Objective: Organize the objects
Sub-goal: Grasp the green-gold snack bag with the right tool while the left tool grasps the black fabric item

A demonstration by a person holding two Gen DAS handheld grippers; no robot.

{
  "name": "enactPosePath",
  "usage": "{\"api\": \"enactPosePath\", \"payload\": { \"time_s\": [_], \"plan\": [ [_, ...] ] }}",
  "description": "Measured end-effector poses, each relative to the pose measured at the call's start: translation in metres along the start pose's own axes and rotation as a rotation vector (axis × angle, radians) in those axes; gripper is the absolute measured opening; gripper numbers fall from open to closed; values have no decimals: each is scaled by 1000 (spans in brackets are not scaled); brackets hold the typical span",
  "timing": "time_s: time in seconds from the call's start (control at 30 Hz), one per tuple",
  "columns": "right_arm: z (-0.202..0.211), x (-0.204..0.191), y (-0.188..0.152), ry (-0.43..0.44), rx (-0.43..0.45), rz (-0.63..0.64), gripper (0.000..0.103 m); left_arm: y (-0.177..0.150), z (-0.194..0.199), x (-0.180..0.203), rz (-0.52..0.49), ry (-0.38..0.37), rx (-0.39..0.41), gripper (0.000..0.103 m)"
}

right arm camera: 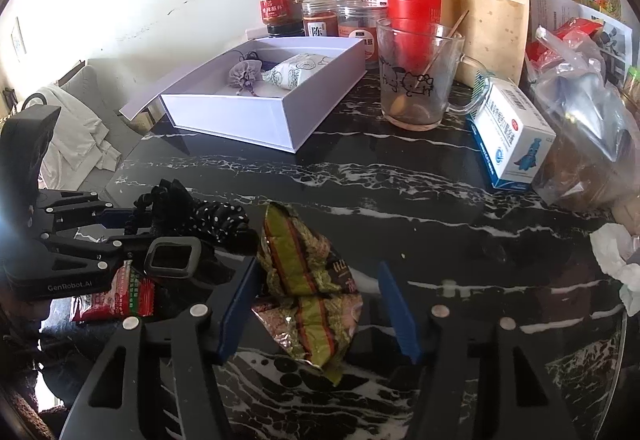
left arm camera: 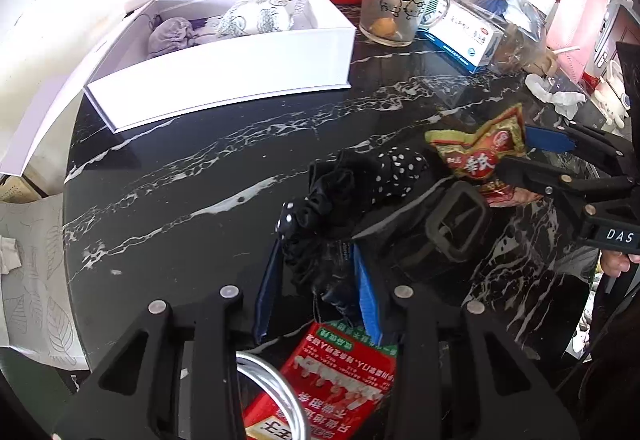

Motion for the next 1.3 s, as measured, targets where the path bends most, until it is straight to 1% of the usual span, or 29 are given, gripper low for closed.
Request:
{"api": "enactPosePath", "payload": {
  "time_s": [0.2,0.27,0.53,0.6,0.63,0.67,0.7,0.73,0.77,0.8,0.83,0.93,1.3],
  "plan": [
    [0,-4,-6,-3,-5,19,64,0,1,-13,28,7,-6,35],
    [-3,-4,-6,-8,-12,18,68,2,-2,-12,20,17,-11,35],
    [-12,-7,-3,-7,-26,25,68,9,-10,-7,-21,49,-6,35],
    [-15,-9,-3,-13,-39,33,68,9,-10,-7,-26,49,-6,32],
    [-16,-10,-4,-22,-46,38,65,10,-10,-7,-23,50,-6,31],
    [-18,-10,-5,-24,-51,42,58,10,-10,-8,-19,52,-6,28],
    [-19,-10,-5,-28,-51,39,58,10,-9,-9,-16,53,-5,22],
    [-19,-10,-6,-27,-50,35,57,9,-9,-9,-12,49,-5,19],
    [-18,-9,-6,-23,-50,30,55,9,-8,-10,-8,36,-6,18],
    [-18,-9,-6,-23,-49,26,50,9,-7,-11,0,13,-8,16],
    [-17,-8,-7,-31,-47,25,48,8,-5,-13,10,-5,-9,16],
    [-14,-5,-6,-42,-44,15,45,7,-1,-12,11,0,-4,16],
    [12,-5,1,-36,-2,16,44,8,25,2,-16,2,28,15]
  ]
}}
Point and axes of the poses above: each gripper's, at about its wrist camera, not at the fingertips, and z roughly against the way its jaws point, x to its right, y to its top, the point moved 2 cm from there along -z, roughly the way its jaws point, and after that the axes turned 13 degrees about -y, right-handed, at the moved point
